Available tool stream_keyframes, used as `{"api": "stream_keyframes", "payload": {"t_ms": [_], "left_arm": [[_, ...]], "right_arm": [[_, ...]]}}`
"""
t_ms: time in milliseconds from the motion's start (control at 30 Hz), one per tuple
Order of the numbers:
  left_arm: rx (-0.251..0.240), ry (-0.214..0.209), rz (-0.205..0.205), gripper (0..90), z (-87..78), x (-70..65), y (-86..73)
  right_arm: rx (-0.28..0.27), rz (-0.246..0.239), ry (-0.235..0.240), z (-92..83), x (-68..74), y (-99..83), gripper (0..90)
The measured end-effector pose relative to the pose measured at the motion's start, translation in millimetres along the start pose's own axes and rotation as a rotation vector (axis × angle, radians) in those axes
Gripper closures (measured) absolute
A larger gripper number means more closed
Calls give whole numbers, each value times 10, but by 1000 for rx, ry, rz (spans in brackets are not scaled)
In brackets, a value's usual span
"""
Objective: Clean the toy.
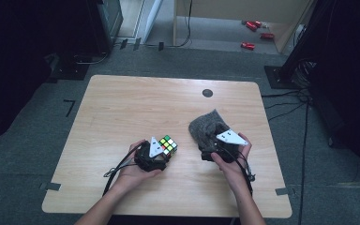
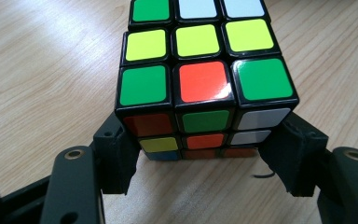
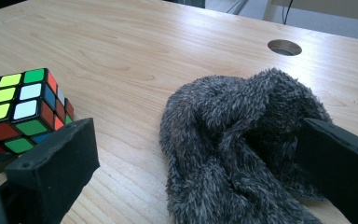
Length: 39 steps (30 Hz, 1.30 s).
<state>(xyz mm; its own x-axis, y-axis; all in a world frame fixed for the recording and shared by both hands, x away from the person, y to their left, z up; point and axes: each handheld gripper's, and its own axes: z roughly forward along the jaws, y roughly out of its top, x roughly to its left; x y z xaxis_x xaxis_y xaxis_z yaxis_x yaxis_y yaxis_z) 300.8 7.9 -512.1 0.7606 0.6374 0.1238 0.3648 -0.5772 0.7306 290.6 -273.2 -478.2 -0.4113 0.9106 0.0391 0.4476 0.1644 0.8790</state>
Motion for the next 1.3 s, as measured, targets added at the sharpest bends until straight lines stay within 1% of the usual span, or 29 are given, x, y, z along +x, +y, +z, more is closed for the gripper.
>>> {"api": "stream_keyframes", "payload": {"t_ms": [133,167,200,233,267,300,333,367,433,467,500,533,567,600,667,733,833,867,900,933,967,1000,1067,1100,1167,1200,1233,1267,1300], "left_arm": [[-3,-30,-23,341,1,26,-15],[-3,-30,-23,334,1,26,-15],[-3,-45,-27,287,-7,26,-21],[-3,-45,-27,209,-7,26,-21],[-8,-57,-45,158,-35,43,-19],[-8,-57,-45,144,-35,43,-19],[-18,-69,-61,139,-81,82,-19],[-18,-69,-61,119,-81,82,-19],[-28,-94,-84,112,-135,135,-24],[-32,-102,-107,112,-181,194,-26],[-32,-102,-107,112,-181,194,-26],[-30,-103,-121,111,-235,244,-38],[-30,-103,-121,106,-235,244,-38],[-31,-93,-130,106,-297,285,-65],[-44,-83,-146,107,-363,331,-101],[-50,-83,-162,107,-422,369,-141],[-49,-78,-161,106,-471,388,-187],[-42,-79,-162,105,-518,406,-241],[-42,-79,-162,94,-518,406,-241],[-31,-77,-169,90,-564,435,-302],[-31,-77,-169,91,-564,435,-302],[-25,-73,-172,91,-596,460,-343],[-19,-55,-179,90,-672,517,-432],[-19,-55,-179,90,-672,517,-432],[-23,-35,-185,90,-737,558,-498],[-13,1,-184,60,-792,593,-570],[-13,1,-184,47,-792,593,-570],[-10,23,-194,47,-840,634,-653],[-10,23,-194,47,-840,634,-653]], "right_arm": [[-2,-1,4,-3,5,3,0],[-2,-1,4,-3,5,3,0],[-3,-2,4,-9,9,8,0],[-3,-2,4,-9,9,8,0],[-4,2,3,-17,8,16,0],[-4,2,3,-17,8,16,0],[-6,7,-9,-27,2,30,0],[-6,7,-9,-27,2,30,0],[-13,18,2,-56,-13,50,0],[-13,20,3,-65,-16,56,0],[-10,17,3,-74,-18,60,0],[-4,6,5,-88,-19,59,0],[1,-7,1,-104,-25,57,0],[4,-9,-3,-124,-40,57,0],[0,7,-4,-170,-90,56,0],[-4,15,-11,-208,-138,52,0],[-1,15,-20,-244,-177,39,0],[3,12,-26,-281,-206,20,0],[4,11,-28,-297,-217,12,0],[6,12,-30,-321,-234,0,0],[6,12,-30,-321,-234,0,0],[6,14,-35,-346,-255,-12,0],[10,20,-50,-425,-317,-53,0],[11,22,-55,-453,-337,-68,0],[11,23,-59,-482,-360,-85,0],[18,25,-66,-541,-401,-124,0],[18,25,-66,-541,-401,-124,0],[25,22,-78,-598,-445,-171,0],[25,22,-78,-598,-445,-171,0]]}}
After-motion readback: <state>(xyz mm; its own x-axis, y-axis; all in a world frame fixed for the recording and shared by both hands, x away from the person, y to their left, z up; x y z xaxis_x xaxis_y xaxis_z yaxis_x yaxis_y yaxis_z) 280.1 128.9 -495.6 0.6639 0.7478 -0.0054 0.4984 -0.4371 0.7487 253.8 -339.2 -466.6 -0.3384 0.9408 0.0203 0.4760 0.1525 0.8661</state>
